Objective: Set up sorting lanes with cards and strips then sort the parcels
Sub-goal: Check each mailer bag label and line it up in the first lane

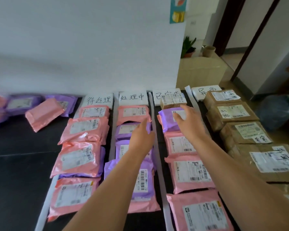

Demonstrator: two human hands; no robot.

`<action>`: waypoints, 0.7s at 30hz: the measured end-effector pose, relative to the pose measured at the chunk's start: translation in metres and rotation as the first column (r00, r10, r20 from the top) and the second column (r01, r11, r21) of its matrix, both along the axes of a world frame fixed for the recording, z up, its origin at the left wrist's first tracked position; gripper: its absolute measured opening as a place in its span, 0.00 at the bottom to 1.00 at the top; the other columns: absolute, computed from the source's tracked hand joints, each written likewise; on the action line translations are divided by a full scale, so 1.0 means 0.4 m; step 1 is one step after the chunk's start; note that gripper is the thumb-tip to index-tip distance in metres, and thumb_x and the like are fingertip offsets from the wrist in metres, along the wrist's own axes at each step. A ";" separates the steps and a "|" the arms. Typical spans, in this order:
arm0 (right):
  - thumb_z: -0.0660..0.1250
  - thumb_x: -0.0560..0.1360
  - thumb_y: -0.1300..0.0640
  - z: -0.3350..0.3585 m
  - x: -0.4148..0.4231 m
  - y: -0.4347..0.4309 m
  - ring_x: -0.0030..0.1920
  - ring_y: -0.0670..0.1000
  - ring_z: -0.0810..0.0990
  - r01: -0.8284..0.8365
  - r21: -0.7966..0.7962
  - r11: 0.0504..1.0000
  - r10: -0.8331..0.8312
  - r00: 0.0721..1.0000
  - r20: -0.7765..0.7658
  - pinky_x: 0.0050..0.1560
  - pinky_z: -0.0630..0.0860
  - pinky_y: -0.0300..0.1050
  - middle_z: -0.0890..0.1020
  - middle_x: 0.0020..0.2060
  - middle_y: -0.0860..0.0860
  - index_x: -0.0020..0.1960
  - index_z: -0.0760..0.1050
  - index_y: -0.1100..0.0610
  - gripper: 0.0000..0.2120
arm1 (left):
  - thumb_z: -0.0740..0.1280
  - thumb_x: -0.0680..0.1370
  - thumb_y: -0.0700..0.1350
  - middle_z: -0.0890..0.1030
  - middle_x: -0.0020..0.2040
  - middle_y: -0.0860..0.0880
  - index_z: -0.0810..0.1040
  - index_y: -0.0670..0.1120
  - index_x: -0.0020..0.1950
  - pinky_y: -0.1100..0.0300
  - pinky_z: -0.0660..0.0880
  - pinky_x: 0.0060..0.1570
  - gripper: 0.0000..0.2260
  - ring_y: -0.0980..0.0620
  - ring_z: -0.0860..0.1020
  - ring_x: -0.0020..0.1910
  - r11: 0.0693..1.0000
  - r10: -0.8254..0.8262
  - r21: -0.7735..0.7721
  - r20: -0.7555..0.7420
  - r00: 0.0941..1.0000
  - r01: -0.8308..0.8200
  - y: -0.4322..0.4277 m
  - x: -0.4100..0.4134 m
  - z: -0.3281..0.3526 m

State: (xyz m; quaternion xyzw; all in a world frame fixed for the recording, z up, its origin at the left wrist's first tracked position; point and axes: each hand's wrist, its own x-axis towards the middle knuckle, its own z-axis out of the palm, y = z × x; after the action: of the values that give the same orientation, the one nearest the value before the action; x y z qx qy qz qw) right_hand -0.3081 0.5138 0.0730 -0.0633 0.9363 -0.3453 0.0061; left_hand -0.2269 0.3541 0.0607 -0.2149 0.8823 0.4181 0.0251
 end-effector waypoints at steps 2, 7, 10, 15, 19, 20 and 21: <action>0.63 0.81 0.48 0.031 0.057 -0.047 0.70 0.57 0.71 -0.041 -0.023 0.999 0.041 0.999 -0.026 0.68 0.70 0.56 0.73 0.71 0.55 0.75 0.67 0.53 0.24 | 0.61 0.82 0.46 0.66 0.76 0.47 0.55 0.54 0.80 0.61 0.71 0.35 0.28 0.50 0.80 0.44 1.000 0.014 -0.018 -0.009 1.000 -0.015 -0.043 0.054 0.022; 0.64 0.81 0.49 0.086 0.238 -0.210 0.67 0.56 0.74 -0.160 -0.030 0.987 0.156 0.983 -0.096 0.66 0.70 0.52 0.77 0.67 0.54 0.72 0.71 0.56 0.21 | 0.61 0.81 0.45 0.69 0.74 0.47 0.61 0.51 0.79 0.54 0.72 0.58 0.25 0.44 0.74 0.65 0.995 0.023 -0.091 -0.091 0.996 -0.031 -0.181 0.252 0.060; 0.64 0.81 0.52 0.095 0.358 -0.340 0.68 0.55 0.73 -0.229 -0.071 0.971 0.222 0.971 -0.091 0.69 0.68 0.51 0.76 0.68 0.54 0.71 0.72 0.58 0.20 | 0.62 0.81 0.45 0.73 0.70 0.45 0.66 0.49 0.75 0.50 0.72 0.62 0.21 0.42 0.73 0.66 0.988 0.110 -0.094 -0.116 0.987 -0.121 -0.299 0.394 0.066; 0.65 0.81 0.51 0.093 0.612 -0.588 0.66 0.57 0.75 -0.343 -0.108 0.933 0.334 0.938 -0.088 0.65 0.72 0.54 0.78 0.65 0.54 0.69 0.74 0.56 0.18 | 0.64 0.81 0.48 0.67 0.76 0.51 0.61 0.55 0.78 0.53 0.71 0.65 0.26 0.49 0.70 0.71 0.953 0.261 -0.137 -0.081 0.962 -0.270 -0.510 0.661 0.080; 0.63 0.81 0.51 0.087 0.798 -0.756 0.66 0.55 0.74 -0.420 -0.138 0.897 0.413 0.907 -0.079 0.65 0.70 0.52 0.77 0.65 0.52 0.69 0.74 0.53 0.17 | 0.65 0.81 0.47 0.66 0.76 0.50 0.60 0.54 0.79 0.49 0.75 0.64 0.27 0.49 0.73 0.69 0.919 0.362 -0.136 -0.091 0.928 -0.371 -0.654 0.865 0.104; 0.63 0.81 0.51 0.087 0.837 -0.792 0.66 0.54 0.74 -0.432 -0.152 0.889 0.426 0.902 -0.070 0.65 0.70 0.51 0.77 0.66 0.52 0.69 0.73 0.53 0.17 | 0.65 0.81 0.47 0.66 0.76 0.50 0.60 0.54 0.79 0.50 0.76 0.63 0.27 0.49 0.73 0.68 0.910 0.377 -0.144 -0.099 0.921 -0.388 -0.686 0.912 0.109; 0.63 0.81 0.50 0.089 0.873 -0.827 0.67 0.53 0.74 -0.437 -0.165 0.884 0.434 0.899 -0.056 0.65 0.70 0.50 0.76 0.67 0.51 0.69 0.73 0.52 0.17 | 0.65 0.81 0.47 0.66 0.76 0.51 0.60 0.54 0.79 0.52 0.76 0.62 0.27 0.49 0.73 0.68 0.902 0.392 -0.150 -0.107 0.914 -0.405 -0.716 0.957 0.113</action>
State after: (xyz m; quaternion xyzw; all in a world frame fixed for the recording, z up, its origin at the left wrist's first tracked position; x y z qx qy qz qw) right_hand 0.0411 0.1832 0.1087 -0.2751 0.8645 -0.4149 0.0696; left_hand 0.1557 0.0676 0.1061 -0.3763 0.8522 0.3458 -0.1122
